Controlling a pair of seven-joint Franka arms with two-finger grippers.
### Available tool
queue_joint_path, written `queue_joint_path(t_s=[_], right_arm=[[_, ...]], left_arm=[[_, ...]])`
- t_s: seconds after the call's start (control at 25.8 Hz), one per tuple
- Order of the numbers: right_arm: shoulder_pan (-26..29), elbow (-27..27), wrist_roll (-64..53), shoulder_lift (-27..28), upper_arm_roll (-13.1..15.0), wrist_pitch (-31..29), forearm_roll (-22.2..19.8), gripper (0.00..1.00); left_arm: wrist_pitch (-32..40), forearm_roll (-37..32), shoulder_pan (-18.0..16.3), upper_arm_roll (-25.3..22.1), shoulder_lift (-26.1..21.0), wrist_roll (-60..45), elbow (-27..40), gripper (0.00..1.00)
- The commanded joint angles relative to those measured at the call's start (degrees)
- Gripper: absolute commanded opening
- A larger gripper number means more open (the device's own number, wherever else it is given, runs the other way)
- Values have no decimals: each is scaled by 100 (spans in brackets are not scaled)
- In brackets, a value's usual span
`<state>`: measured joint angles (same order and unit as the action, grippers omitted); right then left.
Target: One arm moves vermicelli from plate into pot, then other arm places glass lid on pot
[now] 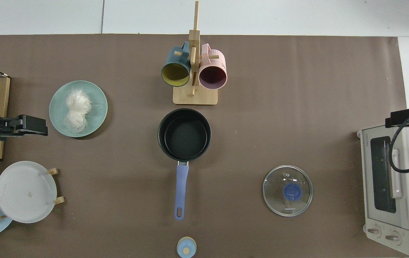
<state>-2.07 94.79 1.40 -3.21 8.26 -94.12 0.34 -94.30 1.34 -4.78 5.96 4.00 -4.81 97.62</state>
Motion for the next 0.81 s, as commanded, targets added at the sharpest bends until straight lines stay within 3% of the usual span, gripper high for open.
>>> queue_joint_path(t_s=[0.0,0.39,0.77], right_arm=[[58,39,185,-13,-62,-36,19,100],[-21,66,220,-5,-70,-36,19,100],[-118,548,247,-13,-132,-263,45,100]], left_arm=[[122,32,12,-7,66,33,-24,100],[122,24,12,-7,66,33,-24,100],[122,24,12,-7,58,33,-24,100]])
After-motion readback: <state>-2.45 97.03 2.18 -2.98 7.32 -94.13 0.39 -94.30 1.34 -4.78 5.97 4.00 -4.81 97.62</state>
